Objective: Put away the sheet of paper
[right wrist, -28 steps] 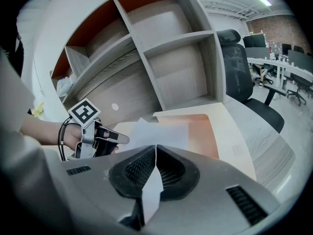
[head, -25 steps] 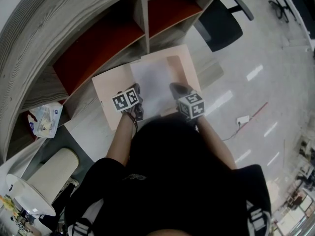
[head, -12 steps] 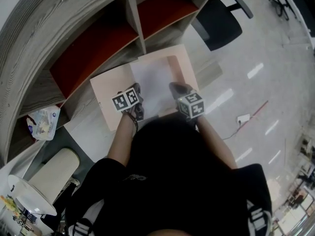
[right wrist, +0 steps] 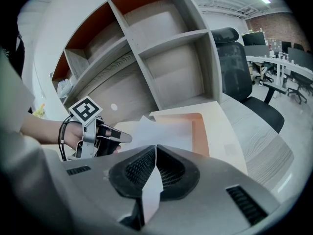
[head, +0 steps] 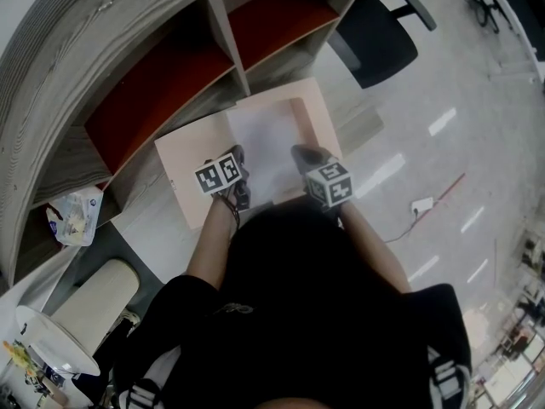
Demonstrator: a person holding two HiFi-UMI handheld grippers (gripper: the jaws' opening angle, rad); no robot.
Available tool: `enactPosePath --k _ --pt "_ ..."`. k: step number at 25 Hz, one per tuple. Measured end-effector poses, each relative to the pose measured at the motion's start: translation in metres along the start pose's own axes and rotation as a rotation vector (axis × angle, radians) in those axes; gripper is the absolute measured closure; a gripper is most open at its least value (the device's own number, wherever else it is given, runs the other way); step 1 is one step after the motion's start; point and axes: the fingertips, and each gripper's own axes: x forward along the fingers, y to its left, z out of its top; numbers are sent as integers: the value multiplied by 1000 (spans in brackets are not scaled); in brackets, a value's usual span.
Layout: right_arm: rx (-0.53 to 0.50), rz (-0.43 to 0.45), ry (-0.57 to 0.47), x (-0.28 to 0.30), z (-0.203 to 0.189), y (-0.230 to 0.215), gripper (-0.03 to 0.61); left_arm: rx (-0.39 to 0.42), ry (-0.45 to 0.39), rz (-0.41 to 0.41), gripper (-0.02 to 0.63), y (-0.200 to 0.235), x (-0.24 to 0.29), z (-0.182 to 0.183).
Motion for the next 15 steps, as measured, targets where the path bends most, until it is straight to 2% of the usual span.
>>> enactPosePath --k 15 --pt "2 -9 -1 -9 -3 -5 555 -11 6 -11 568 -12 10 -2"
